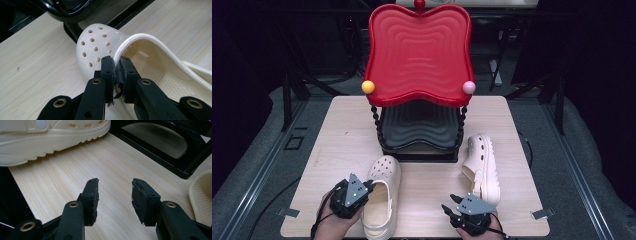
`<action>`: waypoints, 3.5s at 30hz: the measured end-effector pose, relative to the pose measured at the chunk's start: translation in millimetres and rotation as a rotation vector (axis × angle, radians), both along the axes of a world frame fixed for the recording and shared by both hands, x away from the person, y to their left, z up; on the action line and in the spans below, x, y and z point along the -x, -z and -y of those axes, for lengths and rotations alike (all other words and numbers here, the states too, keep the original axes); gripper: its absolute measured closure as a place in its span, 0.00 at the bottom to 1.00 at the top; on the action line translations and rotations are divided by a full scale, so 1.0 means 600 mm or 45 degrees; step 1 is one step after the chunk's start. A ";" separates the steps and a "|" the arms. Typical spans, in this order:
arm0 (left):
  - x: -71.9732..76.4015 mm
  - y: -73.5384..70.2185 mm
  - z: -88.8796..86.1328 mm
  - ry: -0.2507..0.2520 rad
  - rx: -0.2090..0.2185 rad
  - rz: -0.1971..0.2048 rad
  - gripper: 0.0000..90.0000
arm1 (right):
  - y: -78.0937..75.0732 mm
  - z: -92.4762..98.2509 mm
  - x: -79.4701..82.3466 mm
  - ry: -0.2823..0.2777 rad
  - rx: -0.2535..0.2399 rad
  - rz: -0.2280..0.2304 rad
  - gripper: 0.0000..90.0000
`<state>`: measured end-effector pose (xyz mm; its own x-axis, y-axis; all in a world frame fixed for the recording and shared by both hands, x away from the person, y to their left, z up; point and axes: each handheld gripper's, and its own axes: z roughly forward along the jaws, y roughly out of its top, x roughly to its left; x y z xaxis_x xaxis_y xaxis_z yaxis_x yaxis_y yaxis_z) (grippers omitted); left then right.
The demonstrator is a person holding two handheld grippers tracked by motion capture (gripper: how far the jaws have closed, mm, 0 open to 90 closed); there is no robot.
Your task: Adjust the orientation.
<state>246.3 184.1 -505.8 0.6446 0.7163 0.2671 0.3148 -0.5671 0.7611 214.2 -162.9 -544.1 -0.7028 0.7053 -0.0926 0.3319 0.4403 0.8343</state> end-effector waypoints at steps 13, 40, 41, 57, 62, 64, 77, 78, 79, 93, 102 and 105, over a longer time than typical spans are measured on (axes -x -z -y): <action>-0.008 0.013 0.046 0.041 0.017 -0.007 0.92 | -0.002 0.003 0.000 0.001 -0.007 0.000 0.63; -0.011 0.013 -0.035 0.002 0.341 -0.089 0.68 | -0.050 0.034 0.010 0.076 0.038 0.117 0.77; -0.011 0.012 -0.039 -0.002 0.321 -0.079 0.67 | -0.051 0.035 0.010 0.087 0.035 0.133 0.79; -0.011 0.045 -0.091 -0.171 0.364 -0.070 0.53 | -0.065 0.104 -0.007 0.279 0.027 0.116 0.99; -0.013 0.051 -0.096 -0.191 0.385 -0.096 0.53 | -0.061 0.125 -0.017 0.339 0.003 0.082 0.99; -0.013 0.052 -0.096 -0.187 0.379 -0.099 0.53 | -0.056 0.128 -0.021 0.344 0.002 0.058 0.99; -0.013 0.055 -0.094 -0.178 0.361 -0.099 0.52 | -0.047 0.140 -0.032 0.381 -0.024 -0.012 1.00; -0.012 0.055 -0.095 -0.187 0.372 -0.095 0.52 | -0.048 0.140 -0.032 0.383 -0.023 -0.010 1.00; -0.012 0.055 -0.095 -0.184 0.372 -0.094 0.52 | -0.049 0.141 -0.031 0.388 -0.014 -0.022 1.00; -0.013 0.055 -0.100 -0.193 0.367 -0.086 0.51 | -0.059 0.178 -0.027 0.482 -0.094 -0.032 1.00; -0.013 0.056 -0.098 -0.193 0.364 -0.080 0.51 | -0.059 0.220 -0.026 0.595 -0.153 -0.058 1.00; -0.013 0.055 -0.098 -0.193 0.367 -0.077 0.51 | -0.055 0.232 -0.028 0.649 -0.169 -0.050 1.00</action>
